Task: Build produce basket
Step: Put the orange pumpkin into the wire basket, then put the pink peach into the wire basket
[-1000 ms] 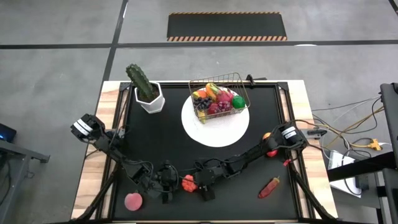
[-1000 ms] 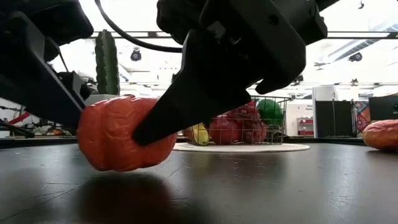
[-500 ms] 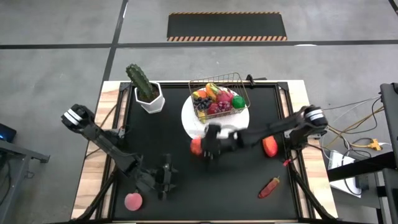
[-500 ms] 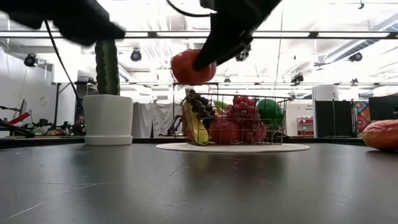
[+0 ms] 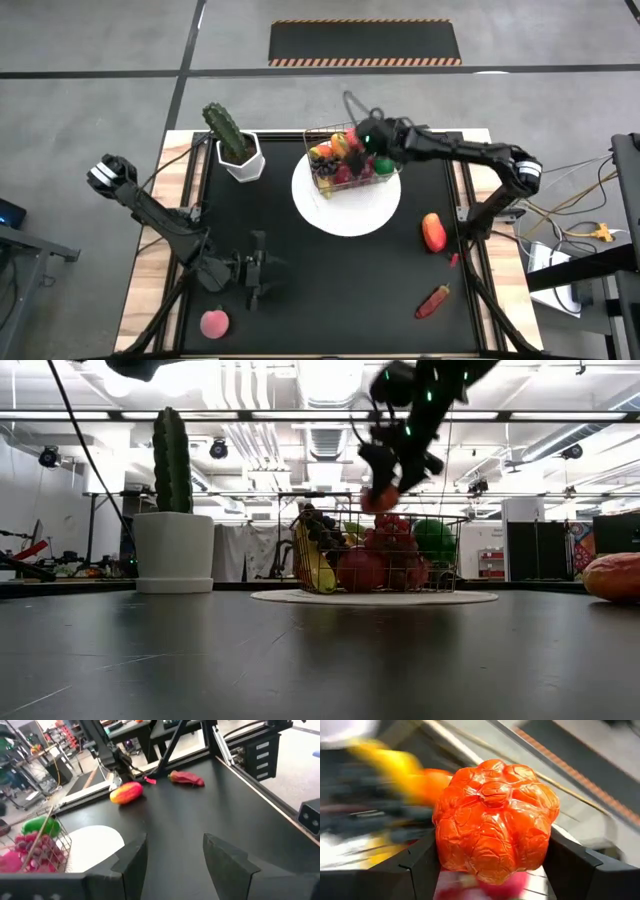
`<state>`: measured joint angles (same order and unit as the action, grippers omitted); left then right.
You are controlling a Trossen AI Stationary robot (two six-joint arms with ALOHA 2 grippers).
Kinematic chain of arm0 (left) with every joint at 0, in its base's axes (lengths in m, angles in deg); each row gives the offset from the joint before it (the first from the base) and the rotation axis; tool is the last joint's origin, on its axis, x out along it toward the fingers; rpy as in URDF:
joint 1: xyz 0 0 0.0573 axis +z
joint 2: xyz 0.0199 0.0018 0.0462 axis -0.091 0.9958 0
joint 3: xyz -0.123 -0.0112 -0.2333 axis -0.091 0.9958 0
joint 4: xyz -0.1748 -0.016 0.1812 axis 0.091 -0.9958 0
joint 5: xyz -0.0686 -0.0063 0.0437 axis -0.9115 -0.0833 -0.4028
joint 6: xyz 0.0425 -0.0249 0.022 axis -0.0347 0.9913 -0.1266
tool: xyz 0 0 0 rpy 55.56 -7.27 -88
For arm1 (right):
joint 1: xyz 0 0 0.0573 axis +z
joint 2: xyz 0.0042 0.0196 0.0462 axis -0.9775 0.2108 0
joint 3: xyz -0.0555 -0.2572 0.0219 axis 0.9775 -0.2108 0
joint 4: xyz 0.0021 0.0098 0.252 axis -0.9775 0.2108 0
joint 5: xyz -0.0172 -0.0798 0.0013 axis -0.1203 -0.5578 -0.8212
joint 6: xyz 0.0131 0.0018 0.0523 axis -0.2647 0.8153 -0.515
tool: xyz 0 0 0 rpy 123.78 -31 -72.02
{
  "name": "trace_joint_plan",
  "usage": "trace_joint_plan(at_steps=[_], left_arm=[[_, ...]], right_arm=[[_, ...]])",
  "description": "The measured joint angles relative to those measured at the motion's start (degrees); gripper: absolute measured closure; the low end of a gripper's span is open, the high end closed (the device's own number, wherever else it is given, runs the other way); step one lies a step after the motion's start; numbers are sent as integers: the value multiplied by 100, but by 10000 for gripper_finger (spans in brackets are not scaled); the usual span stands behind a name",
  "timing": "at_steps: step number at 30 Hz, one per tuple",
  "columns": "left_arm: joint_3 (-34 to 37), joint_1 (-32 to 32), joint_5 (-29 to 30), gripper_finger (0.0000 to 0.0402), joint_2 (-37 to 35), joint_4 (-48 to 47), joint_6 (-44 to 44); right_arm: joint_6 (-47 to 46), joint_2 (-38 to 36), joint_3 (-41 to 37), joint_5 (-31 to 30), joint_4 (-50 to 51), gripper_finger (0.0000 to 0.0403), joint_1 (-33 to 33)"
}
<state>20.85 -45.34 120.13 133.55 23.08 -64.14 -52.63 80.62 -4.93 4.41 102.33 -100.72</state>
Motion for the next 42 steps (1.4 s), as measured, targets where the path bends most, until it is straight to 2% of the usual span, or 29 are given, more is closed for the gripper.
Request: trace_joint_plan(at_steps=[4, 7, 18, 23, 28, 34, 42], left_arm=[[97, 0, 4, 228, -13, 0, 71], [102, 2, 10, 228, -13, 6, 44], [104, 4, 14, 228, -13, 12, 61], [104, 4, 17, 228, -13, 39, 83], [104, 4, 17, 228, -13, 106, 94], [104, 4, 17, 228, -13, 106, 709], [97, 4, 254, 228, 258, 200, 2808]], right_arm=[[-241, 143, -101, 25, 61, 123, -792], [-264, 230, -111, 325, 33, 114, -1051], [-186, 452, -113, 0, 18, 65, -1086], [-214, 404, -45, 8, 90, 69, -1088], [-147, 384, 266, 9, 625, 77, -1030], [-130, -38, 458, 168, 1123, 77, -366], [401, -841, -65, 340, 1092, 78, 1705]])
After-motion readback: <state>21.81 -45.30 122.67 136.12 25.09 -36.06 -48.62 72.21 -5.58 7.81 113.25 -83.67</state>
